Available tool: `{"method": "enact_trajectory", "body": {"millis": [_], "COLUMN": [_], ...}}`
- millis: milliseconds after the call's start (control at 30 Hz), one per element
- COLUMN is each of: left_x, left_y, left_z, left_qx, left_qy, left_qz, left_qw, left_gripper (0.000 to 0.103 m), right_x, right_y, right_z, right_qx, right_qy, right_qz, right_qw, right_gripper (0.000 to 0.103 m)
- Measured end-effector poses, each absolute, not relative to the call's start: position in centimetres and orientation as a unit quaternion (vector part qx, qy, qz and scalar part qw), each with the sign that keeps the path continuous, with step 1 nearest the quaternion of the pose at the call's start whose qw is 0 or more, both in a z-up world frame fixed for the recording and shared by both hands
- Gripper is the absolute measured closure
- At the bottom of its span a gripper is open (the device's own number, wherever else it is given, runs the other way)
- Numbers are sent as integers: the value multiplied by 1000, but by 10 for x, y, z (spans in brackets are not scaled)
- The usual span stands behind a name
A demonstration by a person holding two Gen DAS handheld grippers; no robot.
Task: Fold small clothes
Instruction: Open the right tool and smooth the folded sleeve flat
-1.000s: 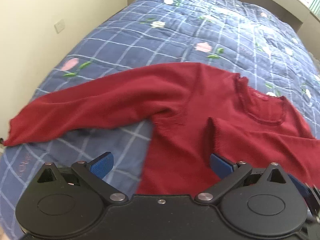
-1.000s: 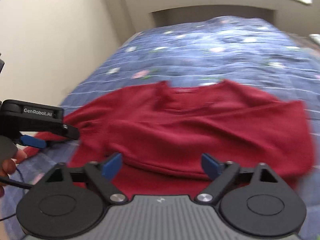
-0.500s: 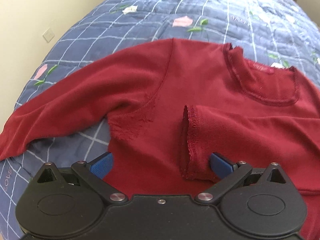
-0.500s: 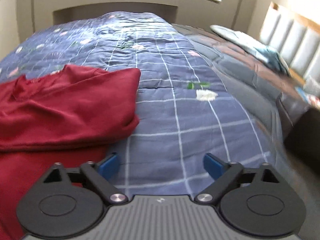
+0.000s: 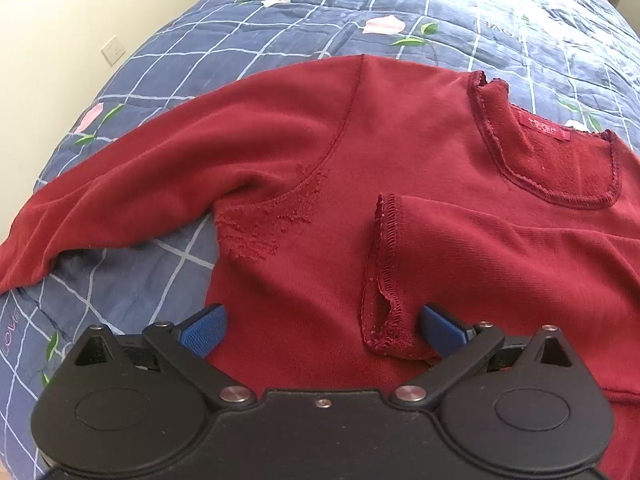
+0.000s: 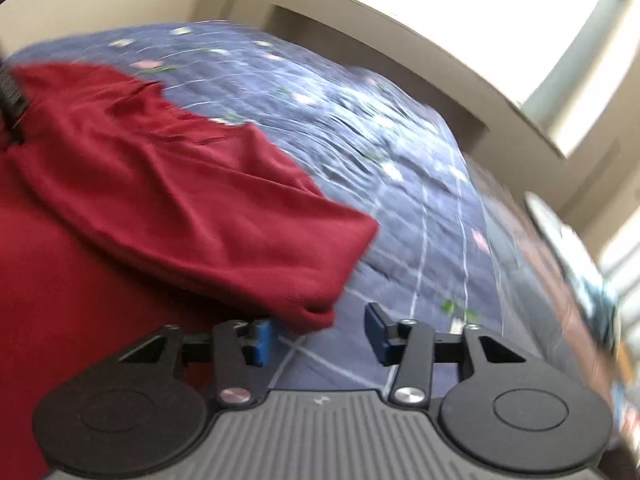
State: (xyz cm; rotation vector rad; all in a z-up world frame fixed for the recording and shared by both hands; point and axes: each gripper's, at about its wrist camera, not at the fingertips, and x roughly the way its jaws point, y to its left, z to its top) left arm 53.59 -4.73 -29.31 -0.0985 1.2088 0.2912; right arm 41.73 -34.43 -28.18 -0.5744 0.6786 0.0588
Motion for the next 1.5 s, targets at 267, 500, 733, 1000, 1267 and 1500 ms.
{"method": "enact_trajectory", "body": {"millis": [267, 500, 733, 1000, 1267, 1500], "left_x": [535, 533, 532, 519, 476, 431], "left_y": [-46, -50, -50, -35, 18, 118], "left_z": [-293, -291, -295, -281, -258, -252], "left_qx": [-55, -43, -42, -60, -133, -227], "left_qy": [565, 563, 561, 545, 508, 460], "left_qz": [139, 126, 114, 116, 167, 293], "left_qw": [811, 816, 819, 828, 834, 807], "left_gripper": [0, 0, 0, 1, 1, 1], "right_x": [426, 429, 427, 416, 387, 384], "right_y": [-357, -411, -416, -401, -366, -300], "right_z": [-268, -268, -282, -266, -246, -238], "right_qx": [-183, 165, 208, 148, 106, 84], "right_qy": [365, 405, 402, 421, 435, 436], "right_qz": [16, -92, -121, -123, -131, -73], "right_qw": [913, 895, 883, 886, 885, 893], "right_gripper": [92, 95, 95, 53, 2, 0]}}
